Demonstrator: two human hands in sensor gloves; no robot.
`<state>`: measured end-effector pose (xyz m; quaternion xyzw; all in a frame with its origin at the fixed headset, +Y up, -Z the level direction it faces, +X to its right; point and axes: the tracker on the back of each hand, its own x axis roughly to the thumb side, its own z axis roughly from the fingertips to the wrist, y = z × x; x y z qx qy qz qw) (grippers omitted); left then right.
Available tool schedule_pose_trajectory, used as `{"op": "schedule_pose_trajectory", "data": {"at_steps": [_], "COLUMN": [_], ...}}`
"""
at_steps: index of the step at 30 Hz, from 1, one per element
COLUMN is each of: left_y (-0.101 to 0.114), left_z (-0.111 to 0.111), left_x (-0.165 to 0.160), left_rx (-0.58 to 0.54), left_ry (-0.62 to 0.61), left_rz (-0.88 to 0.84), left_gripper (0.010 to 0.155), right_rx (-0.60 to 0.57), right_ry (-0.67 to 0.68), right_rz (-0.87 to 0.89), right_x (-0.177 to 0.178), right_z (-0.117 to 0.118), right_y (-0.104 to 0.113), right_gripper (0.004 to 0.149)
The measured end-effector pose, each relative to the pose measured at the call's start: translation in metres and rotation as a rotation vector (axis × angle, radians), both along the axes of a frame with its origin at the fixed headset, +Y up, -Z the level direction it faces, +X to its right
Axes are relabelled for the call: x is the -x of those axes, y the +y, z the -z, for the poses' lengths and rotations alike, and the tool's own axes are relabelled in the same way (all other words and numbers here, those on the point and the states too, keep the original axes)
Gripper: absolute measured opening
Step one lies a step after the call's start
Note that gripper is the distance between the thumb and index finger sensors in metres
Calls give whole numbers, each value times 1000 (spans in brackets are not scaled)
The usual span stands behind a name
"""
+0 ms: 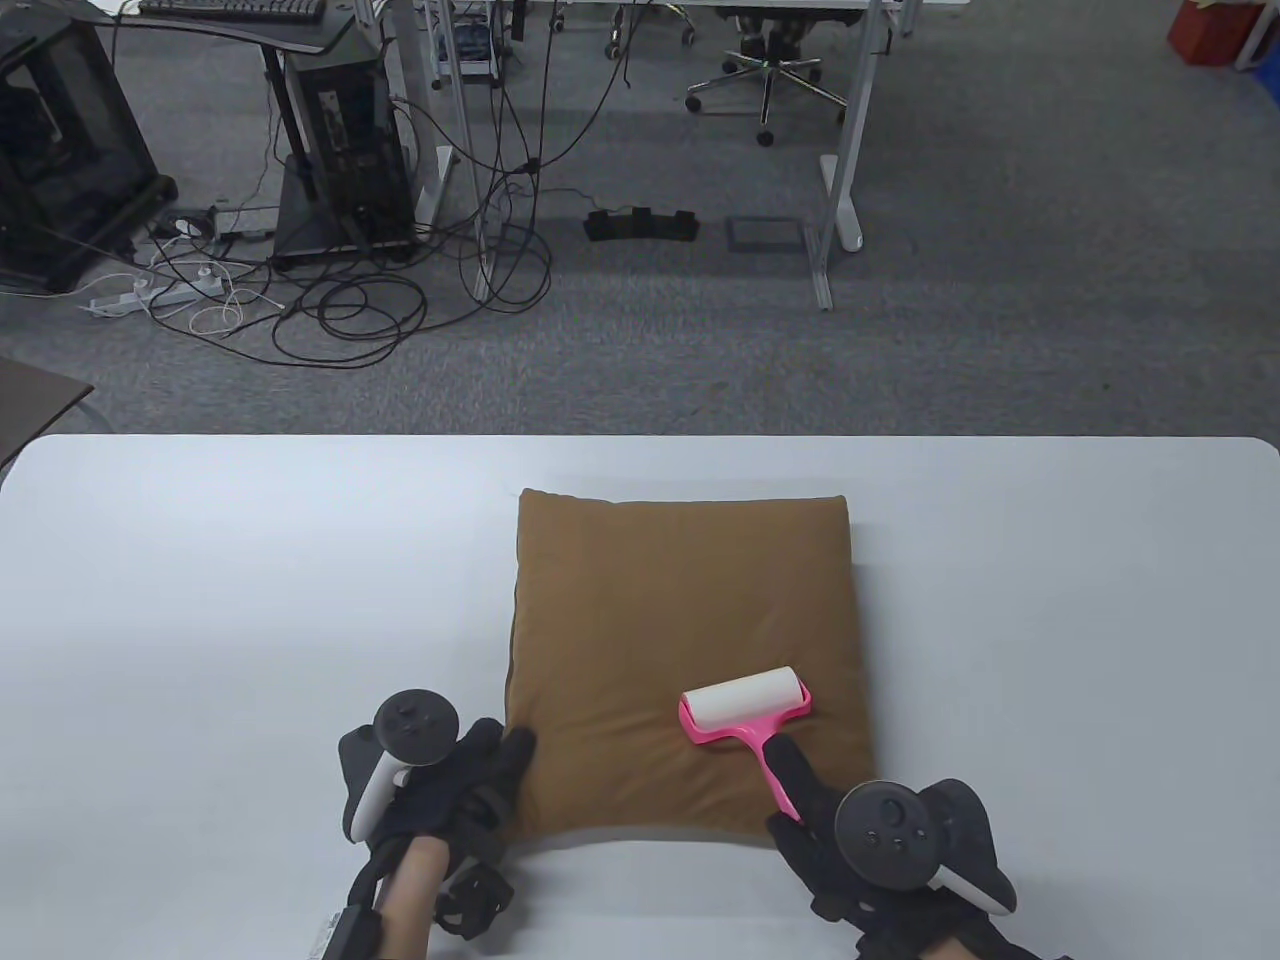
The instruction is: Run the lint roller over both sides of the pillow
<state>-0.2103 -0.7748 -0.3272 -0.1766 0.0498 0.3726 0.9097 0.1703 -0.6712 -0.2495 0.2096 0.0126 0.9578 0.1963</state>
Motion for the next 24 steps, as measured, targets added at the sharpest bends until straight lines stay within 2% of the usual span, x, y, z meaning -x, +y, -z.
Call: {"op": "schedule_pose_trajectory", "data": {"at_steps": [21,24], "left_y": [0,6], "left_z": [-2,-4], "left_x": [2,2], "left_rx": [-6,-32], "left_ry": [4,16], "left_rz": [-1,25], "left_gripper": [79,80], "right_rx": [17,12], "right_ry": [-16,-22], "right_rz": [-8,-10], "right_x": [0,1], "right_z": [3,3], "right_y": [-1,0], "right_gripper": [61,62]}}
